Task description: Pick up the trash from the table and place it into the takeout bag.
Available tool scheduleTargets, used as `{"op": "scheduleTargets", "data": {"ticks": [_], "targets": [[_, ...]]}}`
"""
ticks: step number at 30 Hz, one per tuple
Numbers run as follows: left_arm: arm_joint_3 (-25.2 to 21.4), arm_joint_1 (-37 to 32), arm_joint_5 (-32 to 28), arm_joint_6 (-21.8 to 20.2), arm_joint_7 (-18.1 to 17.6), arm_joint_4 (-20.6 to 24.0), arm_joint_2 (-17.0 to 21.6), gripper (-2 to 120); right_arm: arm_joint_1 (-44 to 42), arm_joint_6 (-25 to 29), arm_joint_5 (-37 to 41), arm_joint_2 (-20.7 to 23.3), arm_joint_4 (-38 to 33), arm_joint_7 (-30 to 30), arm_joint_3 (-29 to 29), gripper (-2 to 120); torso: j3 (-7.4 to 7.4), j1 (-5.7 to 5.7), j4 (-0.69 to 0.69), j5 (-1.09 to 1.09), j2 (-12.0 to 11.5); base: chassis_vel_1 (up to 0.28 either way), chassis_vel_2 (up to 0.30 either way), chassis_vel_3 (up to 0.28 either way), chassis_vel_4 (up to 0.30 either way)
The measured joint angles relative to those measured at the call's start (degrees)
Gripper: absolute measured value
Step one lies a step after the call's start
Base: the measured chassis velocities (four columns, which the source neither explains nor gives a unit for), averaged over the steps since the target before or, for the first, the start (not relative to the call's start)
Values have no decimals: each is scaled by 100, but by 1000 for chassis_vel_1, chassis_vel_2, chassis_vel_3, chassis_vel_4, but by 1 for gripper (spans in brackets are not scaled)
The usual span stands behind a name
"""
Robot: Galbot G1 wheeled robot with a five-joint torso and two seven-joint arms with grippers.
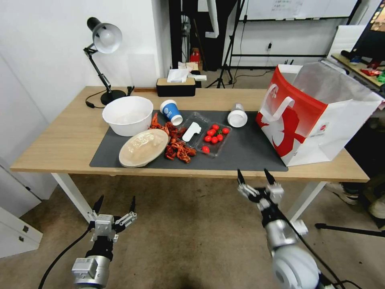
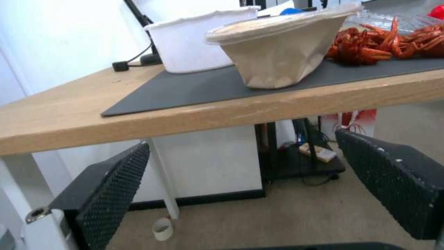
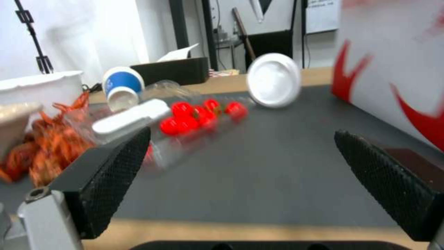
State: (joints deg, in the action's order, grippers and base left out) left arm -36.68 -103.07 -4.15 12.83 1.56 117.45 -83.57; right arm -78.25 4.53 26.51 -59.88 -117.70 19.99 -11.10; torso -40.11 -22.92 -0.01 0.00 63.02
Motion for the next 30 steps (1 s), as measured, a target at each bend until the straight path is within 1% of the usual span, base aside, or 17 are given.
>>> {"op": "scheduleTargets", "data": {"ticks": [2, 3, 4, 5, 6, 7, 9, 13, 14, 16, 17, 18, 19, 22, 25, 27, 30], "targets": [[-24, -14, 2, -10, -7, 36, 7, 100, 618, -636, 252, 72, -123, 459, 336, 100, 0, 0, 2, 1, 0, 0, 0, 0, 0], [-24, -14, 2, -10, -7, 36, 7, 100, 618, -636, 252, 72, -123, 459, 336, 100, 0, 0, 2, 1, 0, 0, 0, 0, 0], [-43, -25, 4, -13, -8, 52, 12, 100, 1016, -980, 436, 116, -136, 698, 521, 100, 0, -1, 1, 1, 0, 0, 0, 0, 0], [-48, -30, 6, -15, -8, 56, 13, 100, 1240, -1139, 544, 136, -136, 826, 612, 100, 0, -1, 1, 2, 0, 0, 0, 0, 0], [-48, -30, 6, -15, -8, 56, 13, 100, 1240, -1139, 544, 136, -136, 826, 612, 100, 0, -1, 1, 2, 0, 0, 0, 0, 0], [-60, -38, 8, -18, -8, 68, 12, 100, 1527, -1359, 689, 160, -132, 1003, 737, 100, 0, -1, 2, -2, 0, 0, 0, 0, 0], [-76, -51, 17, -51, -11, 101, -6, 100, 2222, -1853, 1074, 180, -8, 1377, 1016, 100, 0, -1, 3, 0, 0, 0, 0, 0, 0], [-79, -62, 27, -112, -13, 120, -21, 100, 2638, -2056, 1268, 144, 170, 1583, 1232, 100, 0, -1, 1, 0, 0, 0, 0, 0, 0], [-79, -64, 35, -127, -13, 123, -23, 100, 2830, -2165, 1344, 108, 260, 1700, 1329, 100, 0, -1, 0, 4, 0, 0, 0, 0, 0], [-80, -58, 47, -151, -14, 126, -31, 100, 3214, -2413, 1586, 25, 404, 1983, 1492, 100, 0, -1, 2, -2, 0, 0, 0, 0, 0], [-81, -46, 54, -161, -14, 126, -35, 100, 3448, -2586, 1755, -32, 513, 2153, 1602, 100, 0, -1, 1, 1, 0, 0, 0, 0, 0], [-81, -46, 54, -161, -14, 126, -35, 100, 3448, -2586, 1755, -32, 513, 2153, 1602, 100, 0, -1, 1, 1, 0, 0, 0, 0, 0], [-82, -37, 64, -166, -14, 123, -41, 100, 3697, -2712, 1879, -89, 634, 2310, 1685, 100, 0, -1, 1, 1, 0, 0, 0, 0, 0], [-81, -29, 76, -173, -14, 116, -48, 100, 3934, -2792, 1977, -144, 784, 2438, 1767, 100, 0, -1, 1, -2, 0, 0, 0, 0, 0], [-81, -21, 88, -183, -15, 111, -56, 100, 4291, -2877, 2145, -253, 1108, 2616, 1897, 100, 0, -1, 1, 1, 0, 0, 0, 0, 0], [-80, -8, 89, -190, -16, 90, -58, 100, 4604, -2915, 2440, -377, 1441, 2822, 1989, 100, 0, 0, 1, 1, 0, 0, 0, 0, 0], [-79, 3, 89, -196, -17, 73, -59, 100, 4846, -2931, 2622, -474, 1716, 2921, 2019, 100, 0, 0, 1, 0, 0, 0, 0, 0, 0]]}}
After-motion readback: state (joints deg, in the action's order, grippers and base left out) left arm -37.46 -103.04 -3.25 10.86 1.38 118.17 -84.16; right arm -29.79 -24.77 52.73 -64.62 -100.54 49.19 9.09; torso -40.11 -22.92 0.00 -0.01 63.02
